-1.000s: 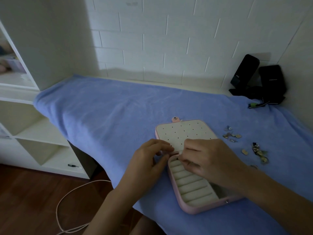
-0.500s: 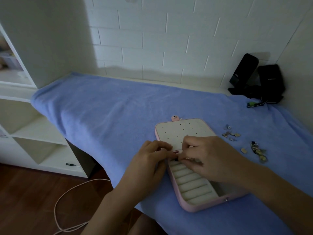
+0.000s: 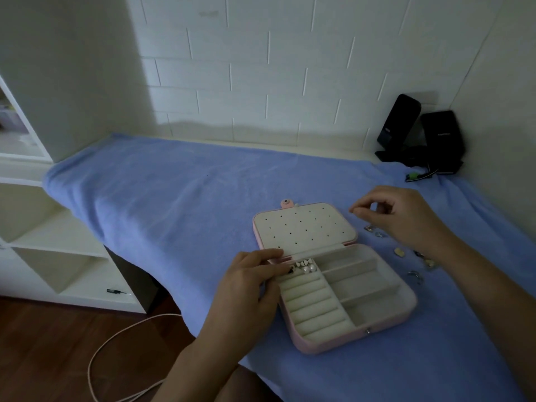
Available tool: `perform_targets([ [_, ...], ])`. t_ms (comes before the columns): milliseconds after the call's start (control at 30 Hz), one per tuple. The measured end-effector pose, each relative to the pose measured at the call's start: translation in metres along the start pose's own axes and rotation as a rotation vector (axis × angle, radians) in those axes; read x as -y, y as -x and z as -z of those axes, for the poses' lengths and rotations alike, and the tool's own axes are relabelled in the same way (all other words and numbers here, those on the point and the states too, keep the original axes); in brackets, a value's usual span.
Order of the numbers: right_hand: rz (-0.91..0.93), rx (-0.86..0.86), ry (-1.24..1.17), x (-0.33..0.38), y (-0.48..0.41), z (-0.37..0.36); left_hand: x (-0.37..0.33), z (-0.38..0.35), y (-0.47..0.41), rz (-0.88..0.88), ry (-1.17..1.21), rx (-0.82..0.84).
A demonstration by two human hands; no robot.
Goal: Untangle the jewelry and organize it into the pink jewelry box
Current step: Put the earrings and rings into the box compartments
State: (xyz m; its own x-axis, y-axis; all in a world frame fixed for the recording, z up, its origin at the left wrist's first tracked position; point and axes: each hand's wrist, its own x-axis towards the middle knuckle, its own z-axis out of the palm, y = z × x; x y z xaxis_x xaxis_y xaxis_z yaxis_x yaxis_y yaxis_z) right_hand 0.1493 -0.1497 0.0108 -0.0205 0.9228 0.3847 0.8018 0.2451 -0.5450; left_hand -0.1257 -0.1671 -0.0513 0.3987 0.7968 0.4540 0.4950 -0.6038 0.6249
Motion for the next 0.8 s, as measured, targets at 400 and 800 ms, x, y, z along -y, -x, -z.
perform_targets([
  [400, -0.211, -0.100, 0.016, -0.045, -0.003, 0.026, -0.007, -0.005, 0.005, -0.064, -0.120, -0.047],
  [800, -0.412, 0.359, 0.199, -0.073, 0.007, 0.052, -0.018, -0.007, -0.002, 0.041, -0.090, -0.082],
])
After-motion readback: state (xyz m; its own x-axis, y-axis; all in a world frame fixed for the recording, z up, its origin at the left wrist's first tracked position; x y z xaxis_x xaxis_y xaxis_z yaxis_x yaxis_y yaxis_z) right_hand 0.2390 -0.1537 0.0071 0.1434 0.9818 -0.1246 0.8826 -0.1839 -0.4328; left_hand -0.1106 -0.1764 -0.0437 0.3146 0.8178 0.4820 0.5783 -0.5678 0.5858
